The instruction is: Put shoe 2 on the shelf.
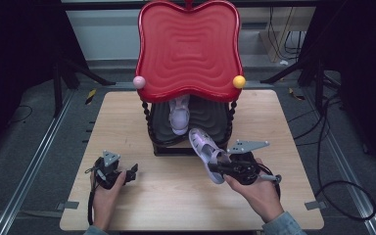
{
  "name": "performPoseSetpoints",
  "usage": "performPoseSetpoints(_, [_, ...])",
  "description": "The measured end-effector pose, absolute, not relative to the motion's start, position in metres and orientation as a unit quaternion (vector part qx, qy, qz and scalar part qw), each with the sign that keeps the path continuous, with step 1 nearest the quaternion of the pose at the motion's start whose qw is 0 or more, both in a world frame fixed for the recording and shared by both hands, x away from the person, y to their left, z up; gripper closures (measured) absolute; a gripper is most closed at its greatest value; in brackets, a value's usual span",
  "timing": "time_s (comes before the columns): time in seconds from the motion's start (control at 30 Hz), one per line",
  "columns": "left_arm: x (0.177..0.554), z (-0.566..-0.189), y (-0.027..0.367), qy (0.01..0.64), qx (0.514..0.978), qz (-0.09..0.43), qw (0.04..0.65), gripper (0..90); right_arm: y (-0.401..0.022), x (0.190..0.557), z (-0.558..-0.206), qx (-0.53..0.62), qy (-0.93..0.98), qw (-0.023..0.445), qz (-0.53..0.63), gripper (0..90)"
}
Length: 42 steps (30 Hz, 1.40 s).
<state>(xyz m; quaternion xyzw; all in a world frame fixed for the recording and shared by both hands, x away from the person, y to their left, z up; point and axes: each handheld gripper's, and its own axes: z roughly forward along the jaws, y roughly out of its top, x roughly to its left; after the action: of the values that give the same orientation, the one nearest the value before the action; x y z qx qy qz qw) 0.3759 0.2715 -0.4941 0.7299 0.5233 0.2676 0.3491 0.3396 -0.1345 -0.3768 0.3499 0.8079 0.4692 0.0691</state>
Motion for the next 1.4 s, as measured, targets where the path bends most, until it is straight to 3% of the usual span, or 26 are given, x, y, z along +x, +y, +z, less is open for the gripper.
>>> performPoseSetpoints(0.6, [0.376,-0.495,0.270,0.521,0.730,0.268,0.351,8.3,-0.106,0.353,-0.370,0.388,0.744,0.175,0.515,86.4])
performPoseSetpoints(1.4, [0.376,-0.496,0.270,0.522,0.732,0.262,0.352,8.3,-0.067,0.392,-0.381,0.426,0.678,0.263,0.539,86.4])
